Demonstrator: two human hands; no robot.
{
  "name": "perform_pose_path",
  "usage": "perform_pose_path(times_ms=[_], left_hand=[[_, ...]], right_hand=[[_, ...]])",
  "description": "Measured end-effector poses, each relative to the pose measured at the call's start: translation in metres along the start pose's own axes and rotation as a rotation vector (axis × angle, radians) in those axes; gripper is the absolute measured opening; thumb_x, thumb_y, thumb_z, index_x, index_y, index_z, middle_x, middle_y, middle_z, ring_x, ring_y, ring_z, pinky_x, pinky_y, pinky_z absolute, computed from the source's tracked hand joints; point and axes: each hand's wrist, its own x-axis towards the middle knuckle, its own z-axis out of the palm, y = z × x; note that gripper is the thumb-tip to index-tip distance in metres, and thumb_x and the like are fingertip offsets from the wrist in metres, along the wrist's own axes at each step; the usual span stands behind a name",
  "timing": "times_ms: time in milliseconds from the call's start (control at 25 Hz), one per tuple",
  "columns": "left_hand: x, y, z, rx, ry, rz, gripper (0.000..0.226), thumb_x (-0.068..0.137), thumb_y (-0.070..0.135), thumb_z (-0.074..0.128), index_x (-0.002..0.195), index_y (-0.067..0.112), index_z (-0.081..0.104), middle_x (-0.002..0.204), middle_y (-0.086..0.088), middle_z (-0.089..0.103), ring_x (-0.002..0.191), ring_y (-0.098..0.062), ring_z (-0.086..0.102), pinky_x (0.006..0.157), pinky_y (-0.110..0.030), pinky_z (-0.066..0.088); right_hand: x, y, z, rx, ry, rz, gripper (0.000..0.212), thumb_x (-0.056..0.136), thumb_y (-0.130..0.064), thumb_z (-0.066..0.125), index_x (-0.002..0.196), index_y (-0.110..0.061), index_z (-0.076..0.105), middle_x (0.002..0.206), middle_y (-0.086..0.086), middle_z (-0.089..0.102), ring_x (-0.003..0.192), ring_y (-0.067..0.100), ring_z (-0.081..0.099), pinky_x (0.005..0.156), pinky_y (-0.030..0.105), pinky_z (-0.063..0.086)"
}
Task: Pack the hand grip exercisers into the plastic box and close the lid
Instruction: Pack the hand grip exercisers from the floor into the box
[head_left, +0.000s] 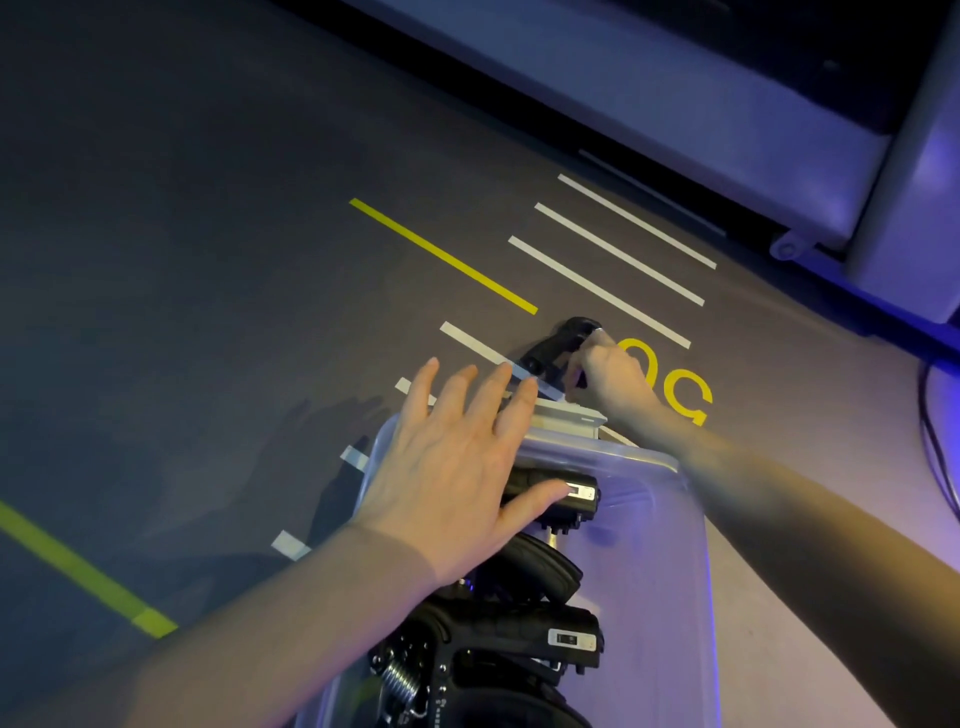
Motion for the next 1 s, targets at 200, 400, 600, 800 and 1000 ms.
perform_pose_path(times_ms=[200,400,600,800,1000], left_hand=[[0.0,-0.002,0.0,0.028,0.02,0.021,0.075,0.085,0.065,0.028,0.134,0.01,0.043,0.136,-0.013,0.049,0.123,-0.034,0.045,0.105,-0.05,0.019],[-0.012,0.0,0.0,0.066,0.041,0.004,0.079,0.085,0.063,0.02,0.142,0.009,0.027,0.151,-0.016,0.026,0.139,-0.033,0.02,0.111,-0.052,0.009],[-0.041,0.011,-0.005,-0.011,-0.002,-0.015,0.083,0.084,0.063,0.016,0.147,0.009,0.005,0.155,-0.015,0.0,0.143,-0.028,-0.002,0.11,-0.049,-0.004],[-0.089,0.014,-0.025,-0.042,-0.083,-0.016,0.08,0.088,0.055,0.022,0.146,0.008,-0.007,0.154,-0.013,-0.015,0.142,-0.026,-0.015,0.111,-0.044,-0.011],[-0.148,-0.003,-0.034,-0.03,-0.203,0.047,0.065,0.097,0.033,0.025,0.144,0.005,-0.011,0.154,-0.011,-0.018,0.142,-0.022,-0.015,0.114,-0.035,-0.001]], right_hand=[[-0.009,-0.001,-0.025,0.035,0.163,0.256,0.024,0.087,-0.008,0.053,0.106,0.003,0.061,0.11,0.026,0.053,0.096,0.045,0.057,0.078,0.04,0.044],[-0.037,0.01,-0.06,0.283,0.359,0.38,0.022,0.084,0.001,0.043,0.089,0.006,0.064,0.08,0.03,0.054,0.071,0.04,0.041,0.06,0.032,0.034],[-0.127,-0.012,-0.088,0.507,0.685,0.097,0.031,0.087,0.001,0.052,0.113,-0.006,0.068,0.1,-0.002,0.066,0.077,-0.002,0.056,0.07,0.002,0.034],[-0.245,-0.048,-0.081,0.455,0.934,-0.189,0.029,0.089,-0.001,0.055,0.116,-0.003,0.065,0.115,0.0,0.062,0.105,0.009,0.06,0.094,0.015,0.042],[-0.339,-0.071,-0.026,0.401,0.758,-0.361,0.031,0.086,0.009,0.057,0.115,0.001,0.064,0.115,0.006,0.063,0.101,0.02,0.06,0.093,0.023,0.045]])
